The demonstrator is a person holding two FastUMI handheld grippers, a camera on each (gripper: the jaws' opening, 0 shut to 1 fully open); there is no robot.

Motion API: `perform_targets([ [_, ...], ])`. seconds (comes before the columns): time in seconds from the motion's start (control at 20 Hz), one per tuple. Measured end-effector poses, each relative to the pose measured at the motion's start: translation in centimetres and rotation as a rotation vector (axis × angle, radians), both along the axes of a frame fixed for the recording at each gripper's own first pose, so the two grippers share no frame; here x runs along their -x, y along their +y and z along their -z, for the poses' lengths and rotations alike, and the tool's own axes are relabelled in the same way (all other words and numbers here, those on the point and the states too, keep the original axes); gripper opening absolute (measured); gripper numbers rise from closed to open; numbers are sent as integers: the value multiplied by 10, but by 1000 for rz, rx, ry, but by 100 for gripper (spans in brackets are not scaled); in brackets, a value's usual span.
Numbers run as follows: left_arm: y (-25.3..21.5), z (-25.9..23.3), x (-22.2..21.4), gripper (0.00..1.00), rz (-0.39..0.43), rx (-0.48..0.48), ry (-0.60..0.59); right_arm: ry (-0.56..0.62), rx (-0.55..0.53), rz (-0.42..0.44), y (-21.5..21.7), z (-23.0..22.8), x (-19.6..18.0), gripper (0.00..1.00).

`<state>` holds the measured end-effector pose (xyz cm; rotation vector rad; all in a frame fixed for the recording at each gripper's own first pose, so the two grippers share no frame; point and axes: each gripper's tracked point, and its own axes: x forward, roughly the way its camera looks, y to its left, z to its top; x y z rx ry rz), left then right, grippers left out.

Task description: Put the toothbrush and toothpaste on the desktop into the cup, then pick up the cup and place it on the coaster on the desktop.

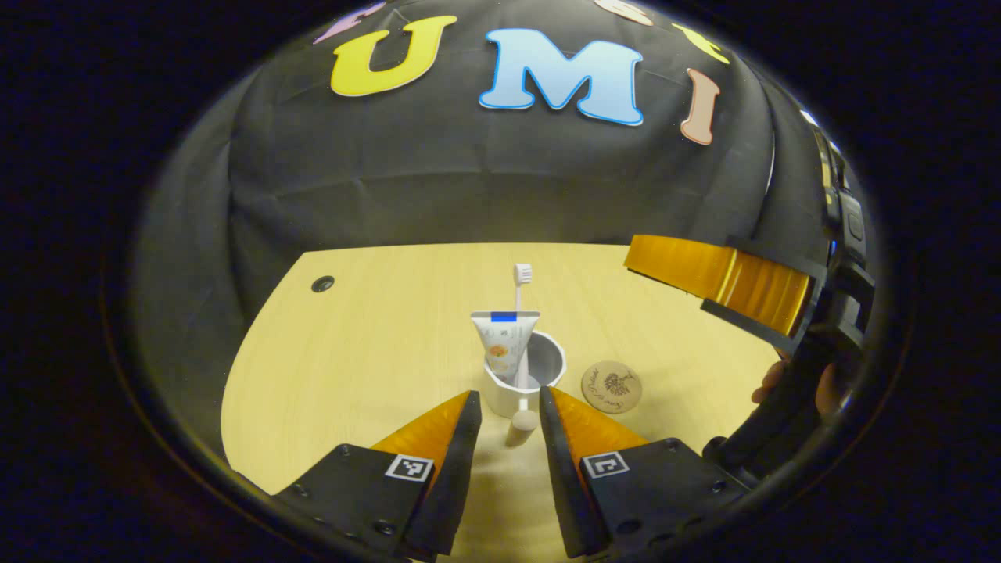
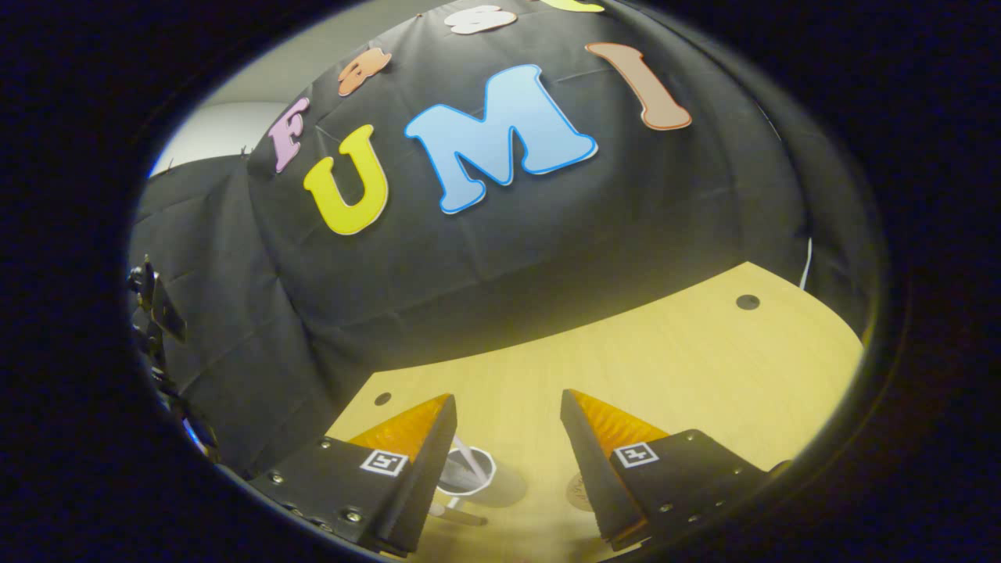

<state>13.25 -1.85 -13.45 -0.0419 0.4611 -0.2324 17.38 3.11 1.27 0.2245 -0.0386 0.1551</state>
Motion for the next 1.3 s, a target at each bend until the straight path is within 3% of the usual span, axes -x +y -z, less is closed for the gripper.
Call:
perform_targets([
  [0.05,-5,3,-2,62,13,-6,15,6,-7,12,-8,3,4,81],
  [0.15,-12,13,-5,72,41,-18,70,15,-21,35,-22,9,9,81],
  [0.4,-13,43,-12,64,63,-77,209,38,-54,88,-52,22,15,80],
  [0.45,-15,49,-16,75,62,-80,231,42,-61,96,-57,24,16,80],
  [0.5,-15,54,-19,70,63,-85,250,48,-66,104,-60,26,16,81],
  [1.15,-22,91,-43,70,84,-209,432,103,-98,139,-89,42,4,80],
  [1.2,-22,93,-44,53,80,-202,446,111,-97,139,-89,45,2,80],
  [1.3,-25,93,-43,36,80,-198,471,126,-105,135,-89,49,-2,81],
])
